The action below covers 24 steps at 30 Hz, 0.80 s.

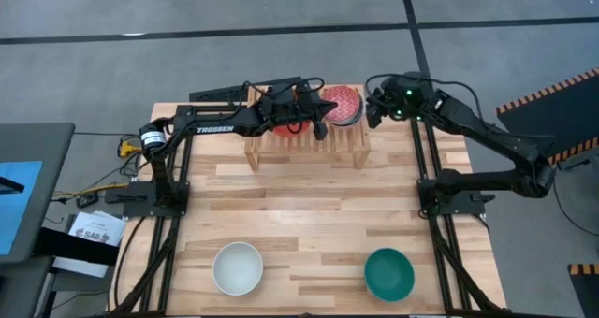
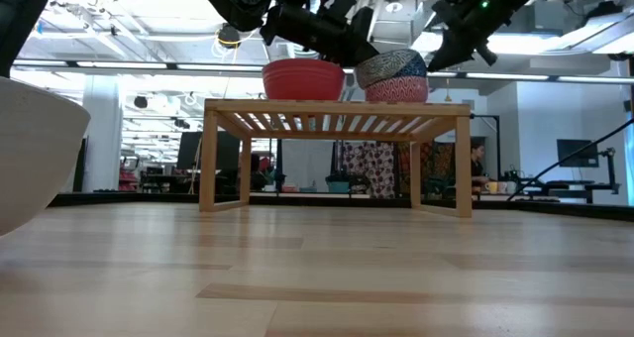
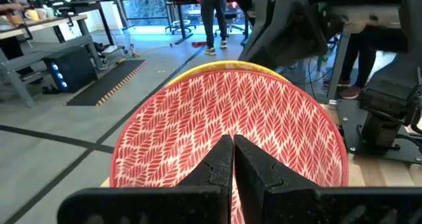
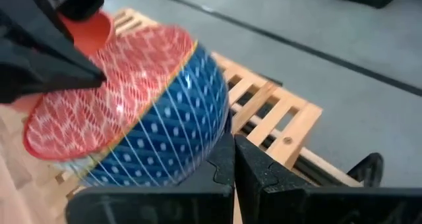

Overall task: Place and stack bowls onto a shelf
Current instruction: Stack the small red bowl on top of the other small yellow bowl on the shelf, then remove the small red bowl from the stacked small bowls on the shelf

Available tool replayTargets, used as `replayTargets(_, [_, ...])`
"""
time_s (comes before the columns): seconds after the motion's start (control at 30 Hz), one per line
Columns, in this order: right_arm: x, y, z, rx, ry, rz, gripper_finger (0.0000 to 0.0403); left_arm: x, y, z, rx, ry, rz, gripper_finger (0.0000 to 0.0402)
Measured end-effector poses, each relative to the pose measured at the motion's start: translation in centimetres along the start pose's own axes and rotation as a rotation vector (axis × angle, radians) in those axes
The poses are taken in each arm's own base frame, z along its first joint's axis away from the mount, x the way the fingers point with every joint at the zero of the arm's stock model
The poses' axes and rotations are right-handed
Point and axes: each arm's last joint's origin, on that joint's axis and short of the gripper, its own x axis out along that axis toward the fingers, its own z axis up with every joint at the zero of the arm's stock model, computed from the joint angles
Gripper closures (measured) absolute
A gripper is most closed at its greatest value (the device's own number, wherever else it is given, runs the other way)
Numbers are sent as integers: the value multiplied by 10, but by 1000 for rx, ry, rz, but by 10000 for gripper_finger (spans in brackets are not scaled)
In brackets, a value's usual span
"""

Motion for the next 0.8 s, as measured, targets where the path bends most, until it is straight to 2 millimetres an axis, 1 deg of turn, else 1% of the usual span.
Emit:
replayTargets(0.23, [-18,-6,3,-7,-56,-23,379,-3,1,7,3,-30,1,401])
replayTargets(0.3, [-24,-7,4,-8,-75,-24,378,-9,2,16,17,-62,5,401])
replayTargets(0.37, [-30,-7,5,-6,-97,-20,378,-18,3,31,29,-104,11,401])
replayTargets(0.47, [-41,-5,7,2,-142,37,377,-38,6,56,42,-151,7,401])
replayTargets(0.53, [-46,0,11,34,-183,129,377,-55,7,75,50,-179,-18,401])
replayTargets(0.63, [-50,11,17,49,-235,308,375,-85,5,99,46,-184,-101,402])
replayTargets(0.7, [-52,19,20,38,-265,395,366,-102,2,109,44,-181,-162,401])
replayTargets(0.8, [-49,31,22,21,-278,456,338,-125,-3,112,27,-208,-233,401])
